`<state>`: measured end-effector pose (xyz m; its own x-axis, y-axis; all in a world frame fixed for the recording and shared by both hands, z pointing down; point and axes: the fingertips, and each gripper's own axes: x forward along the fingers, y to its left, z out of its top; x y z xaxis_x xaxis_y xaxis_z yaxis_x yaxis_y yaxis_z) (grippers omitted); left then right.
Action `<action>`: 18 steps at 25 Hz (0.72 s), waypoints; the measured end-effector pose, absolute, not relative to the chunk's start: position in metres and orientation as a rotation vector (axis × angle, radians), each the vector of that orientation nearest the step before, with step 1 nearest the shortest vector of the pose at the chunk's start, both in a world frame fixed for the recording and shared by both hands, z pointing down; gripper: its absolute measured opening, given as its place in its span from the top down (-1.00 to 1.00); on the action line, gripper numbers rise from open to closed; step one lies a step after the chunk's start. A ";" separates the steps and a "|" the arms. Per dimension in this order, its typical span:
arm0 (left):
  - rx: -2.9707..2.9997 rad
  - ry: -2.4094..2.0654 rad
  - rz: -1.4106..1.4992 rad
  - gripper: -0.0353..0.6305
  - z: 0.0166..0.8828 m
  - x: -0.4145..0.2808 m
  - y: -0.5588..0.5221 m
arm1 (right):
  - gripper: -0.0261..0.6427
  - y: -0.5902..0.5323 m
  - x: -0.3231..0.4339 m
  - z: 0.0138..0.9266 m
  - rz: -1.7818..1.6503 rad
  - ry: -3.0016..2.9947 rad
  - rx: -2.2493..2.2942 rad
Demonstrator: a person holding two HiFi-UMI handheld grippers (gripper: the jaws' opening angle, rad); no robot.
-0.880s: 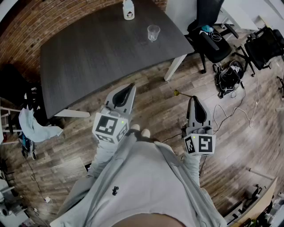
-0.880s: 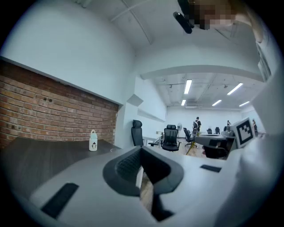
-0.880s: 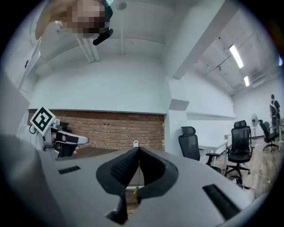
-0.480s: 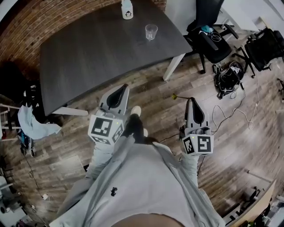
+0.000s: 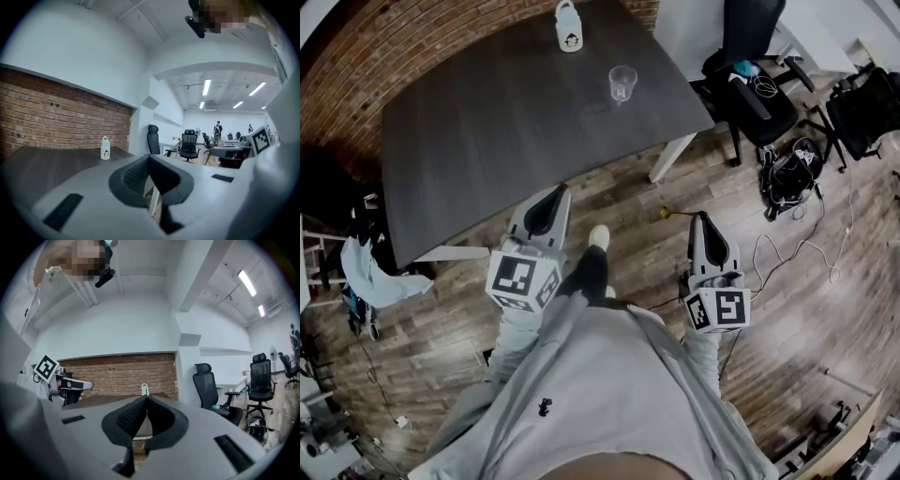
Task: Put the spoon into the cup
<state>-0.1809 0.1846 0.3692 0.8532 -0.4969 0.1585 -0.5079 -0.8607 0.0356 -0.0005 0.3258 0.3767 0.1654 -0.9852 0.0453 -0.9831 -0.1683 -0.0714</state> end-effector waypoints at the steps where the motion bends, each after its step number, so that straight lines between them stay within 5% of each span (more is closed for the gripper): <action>1: 2.949 -0.797 0.218 0.83 0.370 -0.173 0.174 | 0.86 0.316 0.006 0.377 -0.132 2.013 -2.382; 18: 2.961 -0.713 0.235 0.83 0.369 -0.082 0.001 | 0.86 0.145 0.087 0.367 -0.165 1.973 -2.426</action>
<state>-0.0818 0.0014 0.3694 0.8794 -0.4449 0.1692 -0.4584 -0.8874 0.0486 0.0867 0.1454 0.3672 0.2008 -0.9767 0.0751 -0.9757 -0.2063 -0.0741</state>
